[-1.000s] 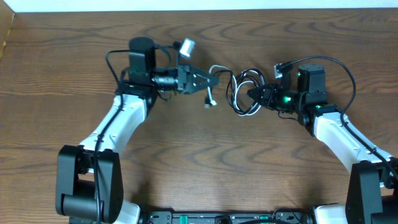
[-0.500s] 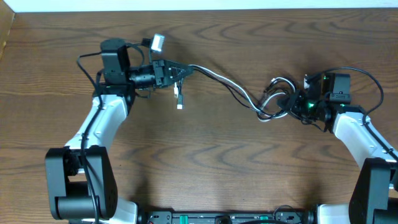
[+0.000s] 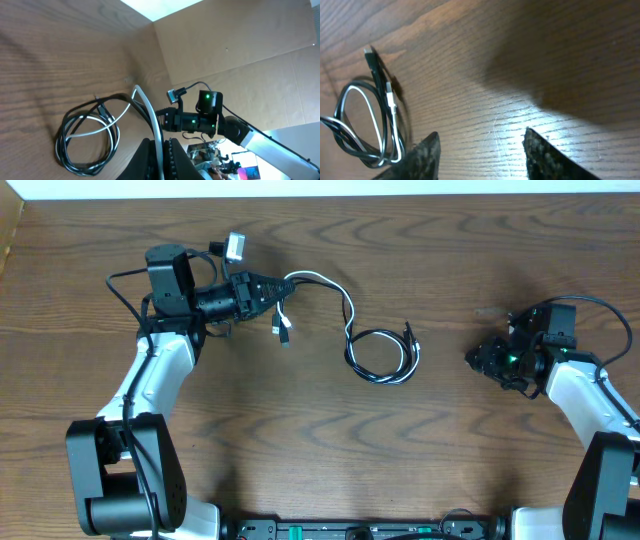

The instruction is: Untangle cables

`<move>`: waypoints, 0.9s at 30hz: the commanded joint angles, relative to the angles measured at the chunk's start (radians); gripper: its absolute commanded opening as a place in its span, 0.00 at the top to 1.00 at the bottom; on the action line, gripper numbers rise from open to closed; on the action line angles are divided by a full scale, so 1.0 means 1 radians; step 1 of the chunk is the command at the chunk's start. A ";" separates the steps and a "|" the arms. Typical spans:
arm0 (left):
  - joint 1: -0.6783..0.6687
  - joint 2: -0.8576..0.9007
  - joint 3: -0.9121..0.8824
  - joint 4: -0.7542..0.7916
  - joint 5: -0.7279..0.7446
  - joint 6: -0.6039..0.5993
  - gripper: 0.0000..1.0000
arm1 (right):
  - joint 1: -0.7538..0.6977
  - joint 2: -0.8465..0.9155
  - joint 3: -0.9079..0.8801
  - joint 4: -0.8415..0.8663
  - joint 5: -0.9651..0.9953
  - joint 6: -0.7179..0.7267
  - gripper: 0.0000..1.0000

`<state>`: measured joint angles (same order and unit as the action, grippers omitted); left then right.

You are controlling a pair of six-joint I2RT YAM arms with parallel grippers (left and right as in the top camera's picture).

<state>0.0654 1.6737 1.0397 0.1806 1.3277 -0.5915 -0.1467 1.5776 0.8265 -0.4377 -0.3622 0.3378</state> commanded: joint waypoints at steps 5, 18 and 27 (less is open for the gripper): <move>0.001 -0.007 0.000 -0.174 -0.066 0.141 0.92 | 0.006 0.004 0.011 0.019 -0.183 -0.048 0.48; 0.001 -0.007 0.000 -0.690 -0.867 0.216 0.93 | 0.235 0.005 0.011 0.133 -0.127 0.141 0.48; 0.001 -0.007 0.000 -0.832 -1.134 0.256 0.77 | 0.242 0.005 0.011 0.136 -0.092 0.141 0.47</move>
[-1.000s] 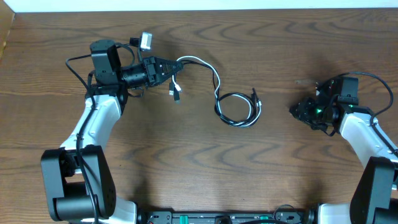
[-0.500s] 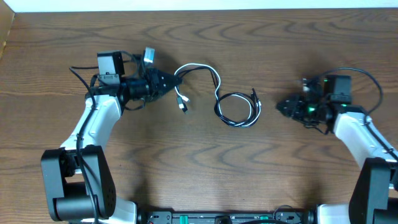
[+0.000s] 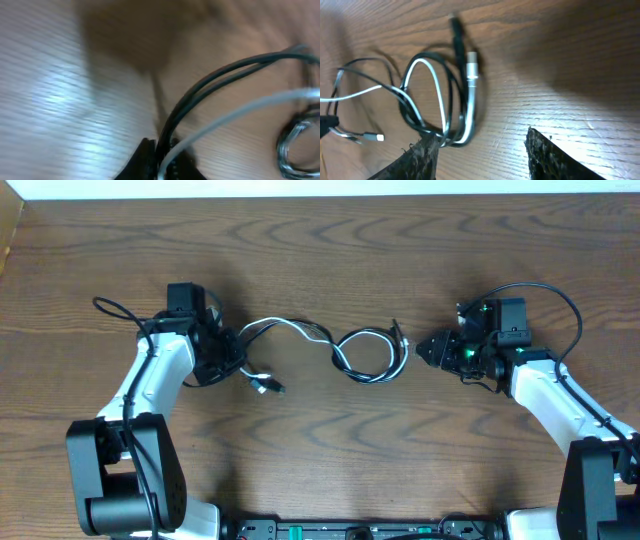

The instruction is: Untangle cables

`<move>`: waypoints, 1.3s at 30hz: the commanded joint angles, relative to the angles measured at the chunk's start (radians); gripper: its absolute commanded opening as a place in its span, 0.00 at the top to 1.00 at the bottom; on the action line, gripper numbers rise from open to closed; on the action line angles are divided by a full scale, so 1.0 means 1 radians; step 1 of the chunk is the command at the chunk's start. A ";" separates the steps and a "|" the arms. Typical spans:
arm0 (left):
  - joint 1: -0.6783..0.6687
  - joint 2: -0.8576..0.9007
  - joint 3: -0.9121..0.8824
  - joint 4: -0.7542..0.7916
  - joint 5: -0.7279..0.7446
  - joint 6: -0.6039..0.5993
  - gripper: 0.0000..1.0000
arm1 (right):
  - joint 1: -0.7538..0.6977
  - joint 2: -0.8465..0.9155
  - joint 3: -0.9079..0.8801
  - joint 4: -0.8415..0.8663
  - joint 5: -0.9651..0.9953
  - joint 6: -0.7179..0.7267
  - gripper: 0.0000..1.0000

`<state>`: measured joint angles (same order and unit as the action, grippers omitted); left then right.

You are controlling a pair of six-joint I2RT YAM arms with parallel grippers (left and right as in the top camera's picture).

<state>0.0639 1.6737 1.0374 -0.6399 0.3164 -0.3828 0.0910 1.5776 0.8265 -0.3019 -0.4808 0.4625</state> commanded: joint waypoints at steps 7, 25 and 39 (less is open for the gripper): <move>0.002 -0.008 0.038 -0.086 -0.081 0.154 0.53 | 0.004 0.005 0.011 0.000 0.027 0.016 0.45; -0.371 0.024 0.073 -0.010 0.161 -0.184 0.64 | 0.004 0.005 0.011 0.002 0.038 0.016 0.44; -0.542 0.207 0.073 0.243 0.021 -0.438 0.68 | 0.005 0.005 0.011 -0.008 0.038 0.011 0.42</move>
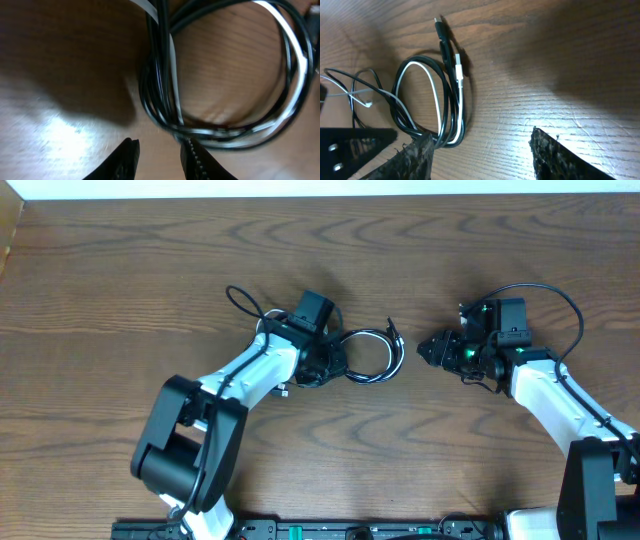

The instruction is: Untangle cables

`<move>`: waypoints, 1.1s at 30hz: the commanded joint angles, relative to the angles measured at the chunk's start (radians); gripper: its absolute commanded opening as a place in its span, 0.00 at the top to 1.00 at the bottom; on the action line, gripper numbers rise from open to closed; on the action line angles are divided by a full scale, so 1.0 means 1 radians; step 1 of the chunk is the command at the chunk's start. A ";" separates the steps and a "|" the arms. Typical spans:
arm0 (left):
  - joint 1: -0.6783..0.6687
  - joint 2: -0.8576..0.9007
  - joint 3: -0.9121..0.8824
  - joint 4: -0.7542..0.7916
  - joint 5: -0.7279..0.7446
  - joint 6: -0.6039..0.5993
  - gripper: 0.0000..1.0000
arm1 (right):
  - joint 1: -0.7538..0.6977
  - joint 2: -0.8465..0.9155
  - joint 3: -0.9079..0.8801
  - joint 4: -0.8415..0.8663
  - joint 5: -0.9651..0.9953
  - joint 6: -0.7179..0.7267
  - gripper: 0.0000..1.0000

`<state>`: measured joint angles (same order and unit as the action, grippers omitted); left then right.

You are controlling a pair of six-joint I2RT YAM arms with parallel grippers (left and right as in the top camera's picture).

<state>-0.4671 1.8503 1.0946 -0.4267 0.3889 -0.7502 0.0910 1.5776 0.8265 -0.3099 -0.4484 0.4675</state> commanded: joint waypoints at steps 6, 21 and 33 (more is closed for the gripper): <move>-0.015 0.075 0.016 0.077 -0.080 -0.102 0.68 | 0.005 0.005 0.011 -0.005 0.005 0.006 0.42; -0.021 0.152 0.016 0.093 -0.133 -0.097 0.81 | 0.005 0.005 0.011 -0.021 0.006 -0.005 0.41; -0.039 0.216 0.016 0.102 -0.163 -0.086 0.93 | 0.005 0.005 0.011 -0.023 0.005 -0.013 0.41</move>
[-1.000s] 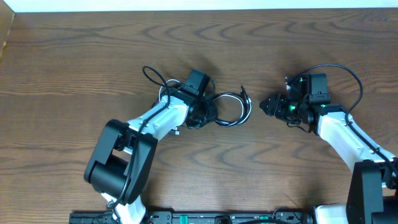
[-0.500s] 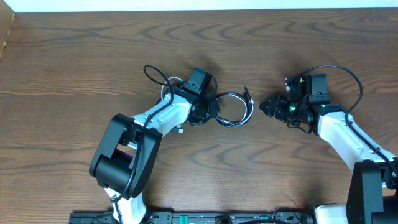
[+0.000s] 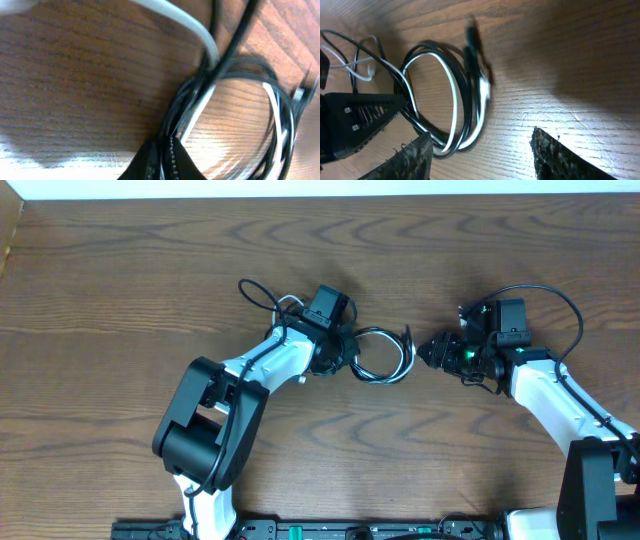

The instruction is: Untangle cables

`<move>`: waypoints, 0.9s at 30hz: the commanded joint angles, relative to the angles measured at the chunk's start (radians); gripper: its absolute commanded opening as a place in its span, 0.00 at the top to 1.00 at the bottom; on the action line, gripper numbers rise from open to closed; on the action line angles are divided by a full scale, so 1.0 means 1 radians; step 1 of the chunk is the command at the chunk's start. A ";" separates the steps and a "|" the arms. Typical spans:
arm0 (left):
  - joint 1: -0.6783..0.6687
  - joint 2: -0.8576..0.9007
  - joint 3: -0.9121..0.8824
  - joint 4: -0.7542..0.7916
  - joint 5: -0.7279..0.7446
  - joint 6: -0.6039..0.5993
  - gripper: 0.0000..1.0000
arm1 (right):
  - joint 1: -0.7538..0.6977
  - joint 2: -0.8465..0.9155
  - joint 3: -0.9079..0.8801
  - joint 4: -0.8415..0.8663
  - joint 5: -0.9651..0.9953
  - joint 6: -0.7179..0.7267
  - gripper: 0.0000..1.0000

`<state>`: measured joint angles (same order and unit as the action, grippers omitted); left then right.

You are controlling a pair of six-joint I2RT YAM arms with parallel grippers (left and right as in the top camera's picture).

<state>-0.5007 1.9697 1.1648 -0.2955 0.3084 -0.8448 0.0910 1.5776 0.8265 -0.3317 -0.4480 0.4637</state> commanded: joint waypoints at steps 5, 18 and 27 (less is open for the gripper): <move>-0.005 0.079 -0.053 0.011 -0.021 0.097 0.93 | 0.005 0.005 0.011 -0.002 -0.003 -0.040 0.40; -0.005 -0.181 -0.053 0.039 0.266 0.499 0.93 | 0.014 0.005 0.011 0.106 -0.263 -0.158 0.41; 0.002 -0.246 -0.053 0.039 0.406 0.500 0.93 | 0.043 0.005 0.011 0.145 -0.312 -0.082 0.43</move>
<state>-0.5014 1.7290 1.1057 -0.2543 0.6247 -0.3683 0.1223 1.5776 0.8265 -0.2001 -0.6956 0.3523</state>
